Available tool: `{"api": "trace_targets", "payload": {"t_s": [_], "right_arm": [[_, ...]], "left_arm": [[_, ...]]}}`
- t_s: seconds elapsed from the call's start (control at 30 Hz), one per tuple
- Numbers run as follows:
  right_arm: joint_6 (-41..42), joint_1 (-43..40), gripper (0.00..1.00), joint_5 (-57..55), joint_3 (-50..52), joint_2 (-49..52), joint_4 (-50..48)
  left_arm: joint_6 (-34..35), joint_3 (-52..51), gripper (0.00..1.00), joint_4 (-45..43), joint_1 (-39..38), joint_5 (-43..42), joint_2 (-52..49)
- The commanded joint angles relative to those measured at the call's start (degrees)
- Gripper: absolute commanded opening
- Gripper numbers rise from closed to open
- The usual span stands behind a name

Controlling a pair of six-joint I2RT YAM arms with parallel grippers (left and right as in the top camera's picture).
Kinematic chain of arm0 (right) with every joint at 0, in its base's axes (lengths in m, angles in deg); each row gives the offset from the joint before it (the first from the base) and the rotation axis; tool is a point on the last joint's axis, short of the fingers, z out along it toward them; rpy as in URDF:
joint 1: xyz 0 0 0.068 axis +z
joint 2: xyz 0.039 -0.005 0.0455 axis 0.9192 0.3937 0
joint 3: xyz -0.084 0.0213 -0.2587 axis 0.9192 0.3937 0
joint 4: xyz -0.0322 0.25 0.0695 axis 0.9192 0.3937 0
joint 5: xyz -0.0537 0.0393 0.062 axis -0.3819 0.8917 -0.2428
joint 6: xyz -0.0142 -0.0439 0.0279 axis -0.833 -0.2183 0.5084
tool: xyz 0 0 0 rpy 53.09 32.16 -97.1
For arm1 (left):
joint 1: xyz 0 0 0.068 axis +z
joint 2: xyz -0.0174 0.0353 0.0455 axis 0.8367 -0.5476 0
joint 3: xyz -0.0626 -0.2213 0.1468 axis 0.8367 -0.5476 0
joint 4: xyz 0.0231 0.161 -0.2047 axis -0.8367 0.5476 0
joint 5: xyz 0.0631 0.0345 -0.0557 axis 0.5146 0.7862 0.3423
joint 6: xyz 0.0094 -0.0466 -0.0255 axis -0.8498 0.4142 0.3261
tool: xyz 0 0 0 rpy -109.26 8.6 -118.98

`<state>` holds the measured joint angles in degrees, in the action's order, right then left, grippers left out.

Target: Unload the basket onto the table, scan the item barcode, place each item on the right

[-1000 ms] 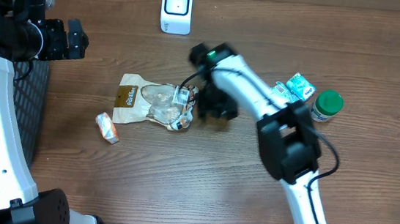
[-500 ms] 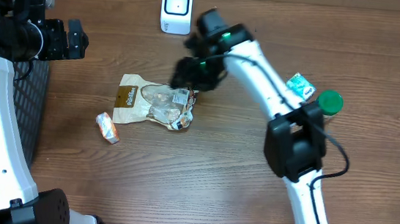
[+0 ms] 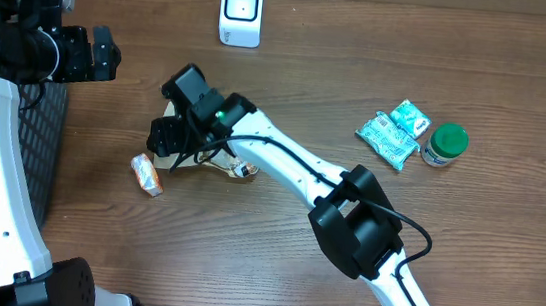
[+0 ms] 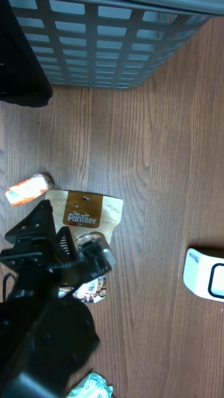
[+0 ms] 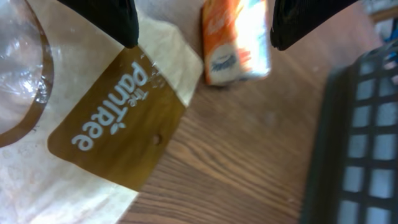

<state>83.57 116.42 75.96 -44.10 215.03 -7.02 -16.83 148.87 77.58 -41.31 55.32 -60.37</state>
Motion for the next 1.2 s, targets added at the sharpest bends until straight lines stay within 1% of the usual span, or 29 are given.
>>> {"api": "trace_targets", "payload": {"t_s": [0.0,0.1,0.23,0.37,0.47,0.63,0.73,0.9,1.0,1.07,1.17], "right_arm": [[1.6,-0.5,0.66,-3.4,3.2,0.0,-2.4],[1.6,-0.5,0.66,-3.3,4.9,0.0,-2.3],[1.0,-0.6,0.66,-3.3,4.8,0.0,3.5],[0.7,-2.1,0.67,-2.2,4.7,-0.5,11.4],[-4.0,-3.9,0.7,-0.3,3.7,-1.2,18.3],[-11.9,-7.1,0.71,-0.4,-0.6,-2.5,30.6],[-14.2,-9.5,0.71,-0.9,-3.5,-3.9,37.7],[-14.2,-14.5,0.71,-5.1,-4.9,-7.7,47.9],[-14.0,-18.1,0.71,-7.1,-4.9,-8.3,53.9],[-13.9,-20.3,0.71,-8.2,-4.2,-8.3,55.9],[-13.9,-23.0,0.71,-9.0,-1.7,-8.3,56.5]], "left_arm": [[-1.1,0.7,0.99,-0.1,-0.3,-0.3,-0.2],[-1.1,0.7,1.0,-0.1,-0.3,-0.3,-0.2],[-1.1,0.7,1.0,-0.1,-0.3,-0.3,-0.2],[-1.1,0.7,1.0,-0.1,-0.3,-0.3,-0.2],[-1.1,0.7,1.0,-0.1,-0.3,-0.3,-0.2],[-1.1,0.7,1.0,-0.1,-0.3,-0.3,-0.2],[-1.1,0.7,0.99,-0.1,-0.3,-0.3,-0.2],[-1.1,0.7,1.0,-0.1,-0.3,-0.3,-0.2],[-1.1,0.7,1.0,-0.1,-0.3,-0.3,-0.2],[-1.1,0.7,0.99,-0.1,-0.3,-0.3,-0.2],[-1.1,0.7,1.0,-0.1,-0.3,-0.3,-0.2]]}}
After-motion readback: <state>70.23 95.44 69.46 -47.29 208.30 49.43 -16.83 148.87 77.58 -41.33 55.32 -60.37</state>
